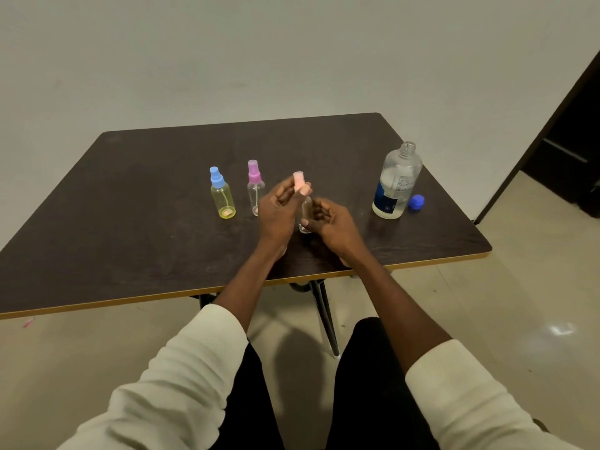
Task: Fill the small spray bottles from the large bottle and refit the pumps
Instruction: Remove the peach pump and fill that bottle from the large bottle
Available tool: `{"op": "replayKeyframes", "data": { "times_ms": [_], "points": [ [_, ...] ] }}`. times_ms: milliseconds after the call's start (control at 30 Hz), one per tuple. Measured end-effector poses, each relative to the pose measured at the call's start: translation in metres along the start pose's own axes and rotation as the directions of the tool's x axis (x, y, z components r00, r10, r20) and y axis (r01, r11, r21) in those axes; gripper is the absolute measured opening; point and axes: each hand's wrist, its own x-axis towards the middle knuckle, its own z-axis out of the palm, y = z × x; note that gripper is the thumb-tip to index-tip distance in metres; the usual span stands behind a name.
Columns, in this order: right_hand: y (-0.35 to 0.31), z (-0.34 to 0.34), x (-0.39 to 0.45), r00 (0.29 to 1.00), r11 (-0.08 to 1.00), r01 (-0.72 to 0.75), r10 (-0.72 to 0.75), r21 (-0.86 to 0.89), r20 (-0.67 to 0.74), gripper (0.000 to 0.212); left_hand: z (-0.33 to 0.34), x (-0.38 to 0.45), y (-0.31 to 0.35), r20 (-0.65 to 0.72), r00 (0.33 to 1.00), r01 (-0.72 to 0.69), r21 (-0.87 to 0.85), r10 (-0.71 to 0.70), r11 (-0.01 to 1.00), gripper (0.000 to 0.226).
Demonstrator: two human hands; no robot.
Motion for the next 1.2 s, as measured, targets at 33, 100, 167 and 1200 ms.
{"op": "replayKeyframes", "data": {
  "times_ms": [33, 100, 167, 1200],
  "points": [
    [0.0, 0.0, 0.0, 1.0, 1.0, 0.014, -0.014, -0.004, -0.005, 0.032, 0.001, 0.0, -0.001, -0.032, 0.999, -0.005, -0.006, 0.005, 1.0, 0.04],
    [0.001, 0.001, 0.0, 0.999, 0.999, 0.036, -0.036, -0.024, -0.015, 0.03, 0.003, 0.001, -0.001, -0.053, 0.998, -0.026, 0.005, 0.026, 1.0, 0.036],
    [0.002, 0.002, 0.0, 0.998, 0.997, 0.054, -0.056, -0.058, -0.034, 0.028, 0.004, 0.001, -0.001, -0.036, 0.999, -0.027, 0.027, 0.028, 0.999, 0.032],
    [0.003, -0.004, 0.0, 0.964, 0.999, -0.016, 0.008, -0.03, -0.266, 0.033, 0.033, 0.051, 0.021, -0.184, 0.979, -0.063, 0.12, 0.084, 0.991, 0.02]
  ]
}}
